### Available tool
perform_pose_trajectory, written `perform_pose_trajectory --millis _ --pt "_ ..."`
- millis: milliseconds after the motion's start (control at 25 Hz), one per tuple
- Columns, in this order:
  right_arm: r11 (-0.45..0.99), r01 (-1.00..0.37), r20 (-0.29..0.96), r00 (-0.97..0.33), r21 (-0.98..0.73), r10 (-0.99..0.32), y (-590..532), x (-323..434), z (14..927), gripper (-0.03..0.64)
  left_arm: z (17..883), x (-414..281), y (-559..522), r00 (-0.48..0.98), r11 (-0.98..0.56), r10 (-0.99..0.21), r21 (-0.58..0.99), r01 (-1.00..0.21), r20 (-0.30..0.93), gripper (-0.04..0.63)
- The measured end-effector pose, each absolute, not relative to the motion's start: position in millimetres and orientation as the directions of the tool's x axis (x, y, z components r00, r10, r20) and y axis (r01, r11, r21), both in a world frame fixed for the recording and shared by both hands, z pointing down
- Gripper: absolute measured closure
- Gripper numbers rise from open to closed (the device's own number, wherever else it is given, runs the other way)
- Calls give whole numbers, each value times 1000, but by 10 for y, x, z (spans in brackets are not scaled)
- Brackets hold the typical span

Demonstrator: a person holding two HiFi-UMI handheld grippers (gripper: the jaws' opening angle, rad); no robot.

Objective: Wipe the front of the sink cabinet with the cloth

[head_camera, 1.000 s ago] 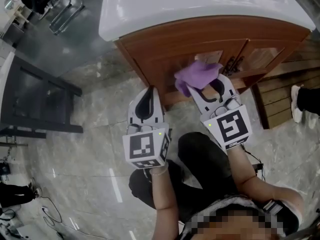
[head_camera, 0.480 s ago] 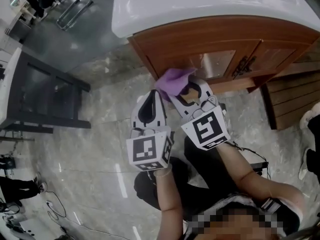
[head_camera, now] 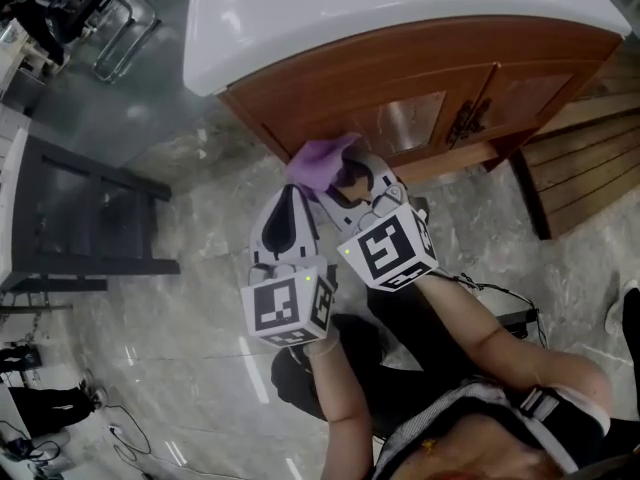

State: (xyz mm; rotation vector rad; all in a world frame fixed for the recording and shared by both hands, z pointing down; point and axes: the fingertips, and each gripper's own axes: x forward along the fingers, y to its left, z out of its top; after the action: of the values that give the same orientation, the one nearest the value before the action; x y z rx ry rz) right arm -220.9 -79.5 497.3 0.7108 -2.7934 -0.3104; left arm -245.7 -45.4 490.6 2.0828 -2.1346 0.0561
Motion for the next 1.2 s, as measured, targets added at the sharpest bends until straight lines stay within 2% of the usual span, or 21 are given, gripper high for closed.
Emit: perform_pose_trajectory --millis 1200 --pt "800 -521 194 -788 297 -585 -1113 -1709 4976 433 4893 -2151 -672 51 -41 -991 87 -995 124 589"
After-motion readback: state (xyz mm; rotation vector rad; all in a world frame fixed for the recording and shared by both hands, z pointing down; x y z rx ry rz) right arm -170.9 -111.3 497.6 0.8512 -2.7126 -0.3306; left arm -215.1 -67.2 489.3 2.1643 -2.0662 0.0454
